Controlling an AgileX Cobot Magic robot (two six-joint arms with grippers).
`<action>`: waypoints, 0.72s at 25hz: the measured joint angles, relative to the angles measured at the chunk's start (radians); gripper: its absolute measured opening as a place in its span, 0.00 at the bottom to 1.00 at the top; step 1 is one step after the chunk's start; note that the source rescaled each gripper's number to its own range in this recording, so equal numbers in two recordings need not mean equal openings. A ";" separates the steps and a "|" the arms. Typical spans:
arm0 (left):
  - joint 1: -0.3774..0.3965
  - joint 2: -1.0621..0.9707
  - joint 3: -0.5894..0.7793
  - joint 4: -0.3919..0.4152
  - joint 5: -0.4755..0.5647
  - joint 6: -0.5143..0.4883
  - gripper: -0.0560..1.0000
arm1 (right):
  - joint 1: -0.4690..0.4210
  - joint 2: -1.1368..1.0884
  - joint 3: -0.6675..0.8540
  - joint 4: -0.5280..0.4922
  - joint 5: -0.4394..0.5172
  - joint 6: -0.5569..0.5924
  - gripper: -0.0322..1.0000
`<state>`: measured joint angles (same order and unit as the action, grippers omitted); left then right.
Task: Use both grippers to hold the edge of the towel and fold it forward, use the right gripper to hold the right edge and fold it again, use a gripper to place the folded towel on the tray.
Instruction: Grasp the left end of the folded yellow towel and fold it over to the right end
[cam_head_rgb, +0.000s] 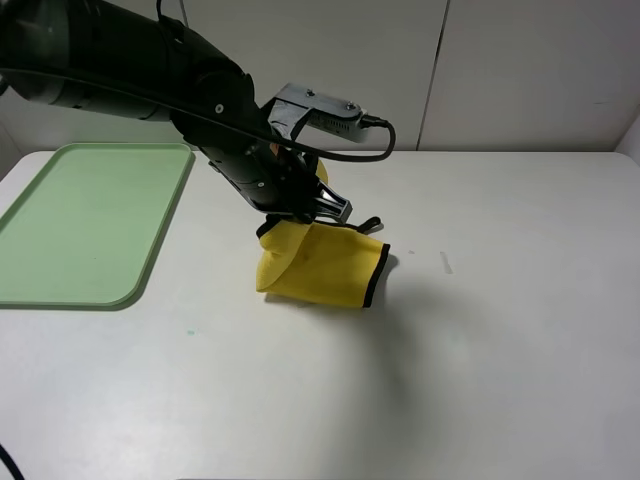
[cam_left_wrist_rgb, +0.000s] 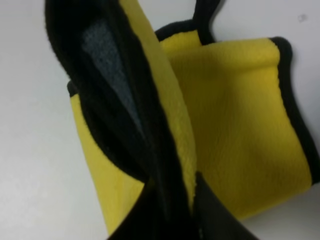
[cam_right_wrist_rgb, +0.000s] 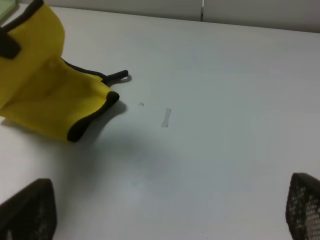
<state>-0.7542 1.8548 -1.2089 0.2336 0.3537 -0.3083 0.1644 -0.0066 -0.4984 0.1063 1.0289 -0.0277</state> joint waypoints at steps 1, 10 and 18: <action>-0.003 0.000 0.000 0.000 -0.005 0.005 0.11 | 0.000 0.000 0.000 0.000 0.000 0.000 1.00; -0.050 0.000 0.000 -0.001 -0.038 0.019 0.11 | 0.000 0.000 0.000 0.000 0.000 0.000 1.00; -0.051 0.000 0.000 -0.001 -0.043 0.019 0.11 | 0.000 0.000 0.000 0.000 0.000 0.000 1.00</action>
<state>-0.8053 1.8548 -1.2089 0.2330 0.3104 -0.2898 0.1644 -0.0066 -0.4984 0.1063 1.0289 -0.0277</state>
